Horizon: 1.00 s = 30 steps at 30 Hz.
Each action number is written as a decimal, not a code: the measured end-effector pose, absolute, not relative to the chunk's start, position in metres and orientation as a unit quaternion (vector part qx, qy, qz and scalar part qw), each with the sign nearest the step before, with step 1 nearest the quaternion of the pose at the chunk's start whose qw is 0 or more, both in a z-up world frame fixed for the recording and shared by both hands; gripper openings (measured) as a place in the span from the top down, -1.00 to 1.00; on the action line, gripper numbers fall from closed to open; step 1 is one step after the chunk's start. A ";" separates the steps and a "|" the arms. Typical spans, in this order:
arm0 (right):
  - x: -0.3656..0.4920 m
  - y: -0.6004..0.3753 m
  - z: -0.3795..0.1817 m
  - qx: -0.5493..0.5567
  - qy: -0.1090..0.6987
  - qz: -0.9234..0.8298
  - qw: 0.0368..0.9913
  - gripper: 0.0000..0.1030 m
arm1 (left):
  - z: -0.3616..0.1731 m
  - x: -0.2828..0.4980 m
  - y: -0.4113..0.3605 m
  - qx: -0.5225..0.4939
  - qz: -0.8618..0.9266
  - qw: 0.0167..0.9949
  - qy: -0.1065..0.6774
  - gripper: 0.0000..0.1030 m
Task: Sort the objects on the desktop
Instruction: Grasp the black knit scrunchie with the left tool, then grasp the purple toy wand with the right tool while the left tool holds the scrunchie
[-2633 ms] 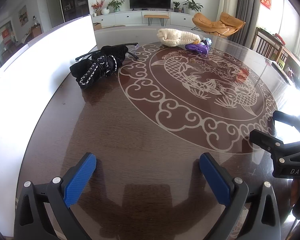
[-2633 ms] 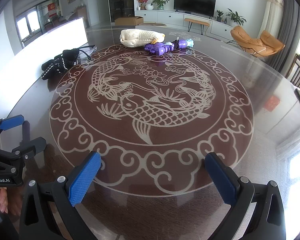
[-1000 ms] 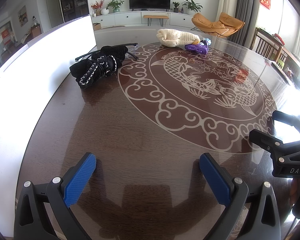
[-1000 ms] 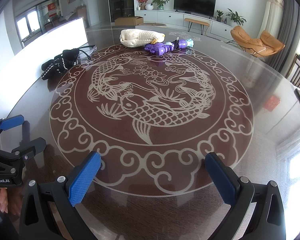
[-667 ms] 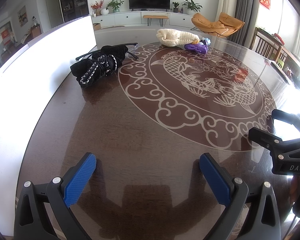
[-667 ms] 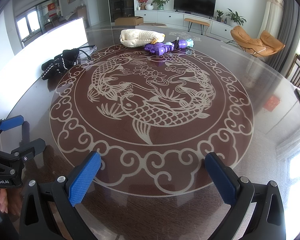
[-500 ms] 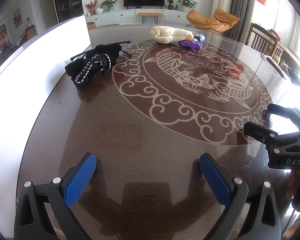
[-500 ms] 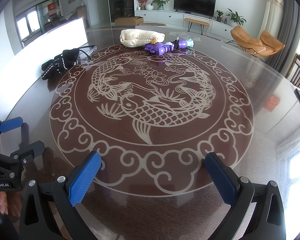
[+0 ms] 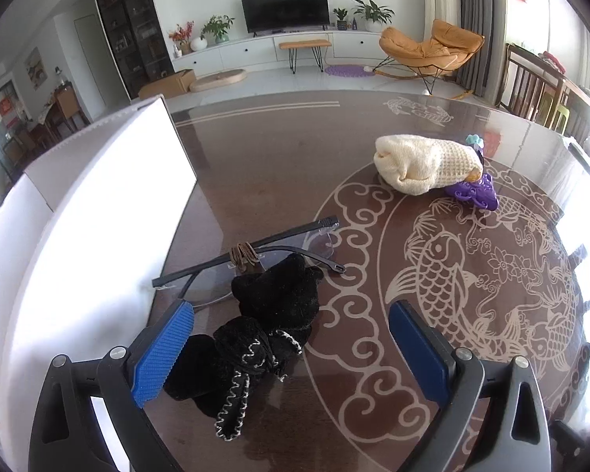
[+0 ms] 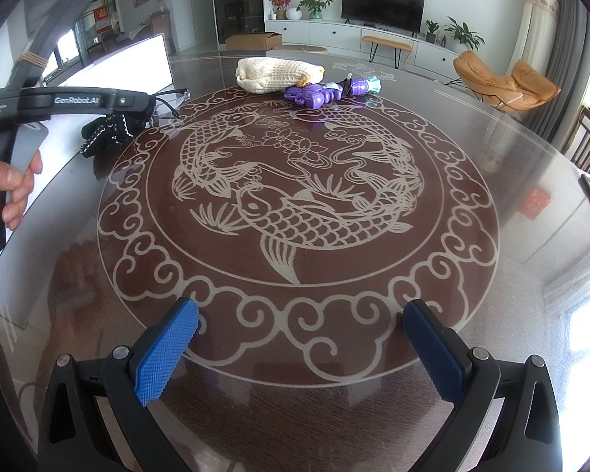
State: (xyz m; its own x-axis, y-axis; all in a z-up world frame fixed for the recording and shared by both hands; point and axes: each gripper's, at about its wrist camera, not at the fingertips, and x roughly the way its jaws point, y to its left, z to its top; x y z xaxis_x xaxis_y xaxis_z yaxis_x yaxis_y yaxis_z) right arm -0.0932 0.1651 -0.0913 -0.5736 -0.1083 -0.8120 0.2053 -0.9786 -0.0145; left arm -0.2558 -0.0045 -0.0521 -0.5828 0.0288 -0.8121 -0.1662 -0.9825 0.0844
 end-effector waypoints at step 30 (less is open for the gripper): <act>-0.094 0.165 -0.092 0.453 0.053 -0.885 0.089 -1.00 | -0.077 -0.129 -0.016 -0.460 0.884 0.077 0.041 -1.00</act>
